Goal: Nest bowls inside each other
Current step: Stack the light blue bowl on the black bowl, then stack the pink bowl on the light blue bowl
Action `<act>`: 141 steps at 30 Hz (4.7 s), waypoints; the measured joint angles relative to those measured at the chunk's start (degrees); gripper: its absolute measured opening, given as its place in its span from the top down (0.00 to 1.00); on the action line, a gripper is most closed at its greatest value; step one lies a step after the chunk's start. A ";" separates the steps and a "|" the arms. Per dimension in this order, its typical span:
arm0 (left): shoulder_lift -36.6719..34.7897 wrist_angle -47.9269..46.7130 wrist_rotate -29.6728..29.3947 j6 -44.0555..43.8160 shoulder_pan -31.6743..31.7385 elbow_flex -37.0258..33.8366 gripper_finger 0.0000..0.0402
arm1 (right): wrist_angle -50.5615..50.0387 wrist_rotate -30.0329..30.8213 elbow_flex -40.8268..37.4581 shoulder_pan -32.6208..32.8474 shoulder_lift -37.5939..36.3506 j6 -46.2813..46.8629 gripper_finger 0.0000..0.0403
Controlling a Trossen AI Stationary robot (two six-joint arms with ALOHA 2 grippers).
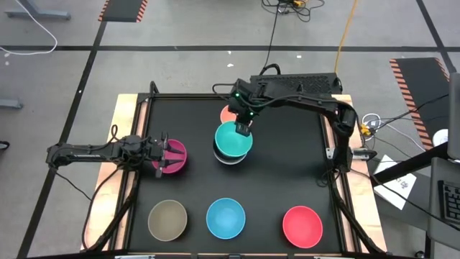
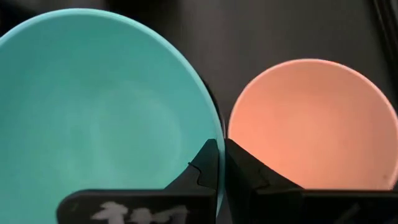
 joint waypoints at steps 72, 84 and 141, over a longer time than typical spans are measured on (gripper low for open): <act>5.42 0.00 0.00 -0.66 -0.01 0.00 0.66 | -3.66 3.54 -4.11 6.35 4.54 0.24 0.80; 5.60 0.26 1.29 -0.36 0.00 0.00 0.66 | -0.66 3.56 -4.04 6.32 0.75 1.58 0.64; 5.57 4.02 4.44 0.40 -0.02 5.46 0.66 | 43.52 11.00 -77.57 15.30 -71.61 9.95 0.63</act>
